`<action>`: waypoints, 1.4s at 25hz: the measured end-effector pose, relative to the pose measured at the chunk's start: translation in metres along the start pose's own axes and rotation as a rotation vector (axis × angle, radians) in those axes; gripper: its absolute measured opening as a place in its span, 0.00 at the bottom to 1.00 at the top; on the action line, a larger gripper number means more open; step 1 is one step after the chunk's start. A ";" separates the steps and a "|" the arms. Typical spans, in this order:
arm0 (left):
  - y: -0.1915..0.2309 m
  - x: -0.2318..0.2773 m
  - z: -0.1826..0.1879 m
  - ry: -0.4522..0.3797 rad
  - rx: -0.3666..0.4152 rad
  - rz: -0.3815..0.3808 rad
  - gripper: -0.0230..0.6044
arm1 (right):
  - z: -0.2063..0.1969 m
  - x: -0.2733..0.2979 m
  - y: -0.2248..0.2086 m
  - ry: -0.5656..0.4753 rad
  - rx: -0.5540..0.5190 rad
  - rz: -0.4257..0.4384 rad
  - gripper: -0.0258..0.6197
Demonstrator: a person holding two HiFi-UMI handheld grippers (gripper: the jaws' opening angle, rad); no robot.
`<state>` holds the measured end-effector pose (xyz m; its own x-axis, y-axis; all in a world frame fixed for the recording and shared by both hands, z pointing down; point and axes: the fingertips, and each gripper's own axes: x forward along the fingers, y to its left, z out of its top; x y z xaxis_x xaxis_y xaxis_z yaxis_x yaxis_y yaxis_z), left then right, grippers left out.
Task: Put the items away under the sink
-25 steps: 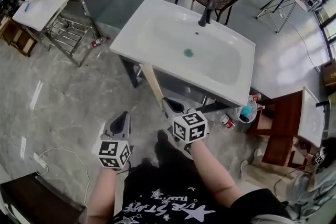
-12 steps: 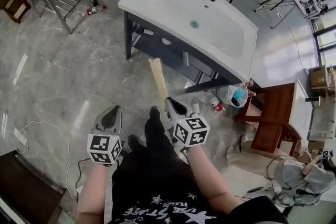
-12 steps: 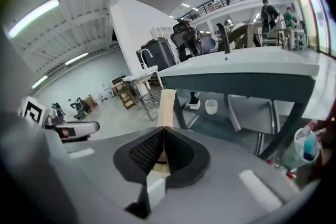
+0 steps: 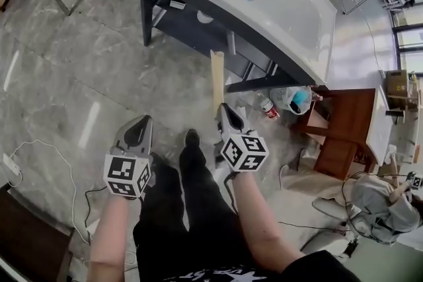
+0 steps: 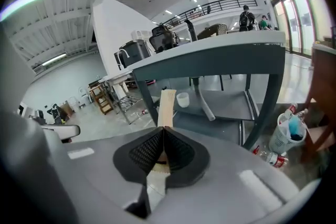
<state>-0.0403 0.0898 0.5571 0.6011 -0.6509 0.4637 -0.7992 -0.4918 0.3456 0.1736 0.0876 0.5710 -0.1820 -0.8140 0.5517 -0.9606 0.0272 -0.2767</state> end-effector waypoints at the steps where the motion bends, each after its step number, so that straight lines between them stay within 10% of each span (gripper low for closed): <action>1: 0.000 0.009 -0.003 0.002 0.002 -0.006 0.05 | -0.002 0.006 -0.008 -0.004 0.008 -0.005 0.05; 35: -0.071 0.294 -0.035 0.013 0.131 -0.094 0.05 | -0.008 0.189 -0.275 -0.056 0.051 -0.290 0.05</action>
<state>0.1930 -0.0463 0.6977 0.6725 -0.5914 0.4450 -0.7317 -0.6217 0.2794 0.4020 -0.0685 0.7579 0.1113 -0.8146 0.5693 -0.9588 -0.2387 -0.1541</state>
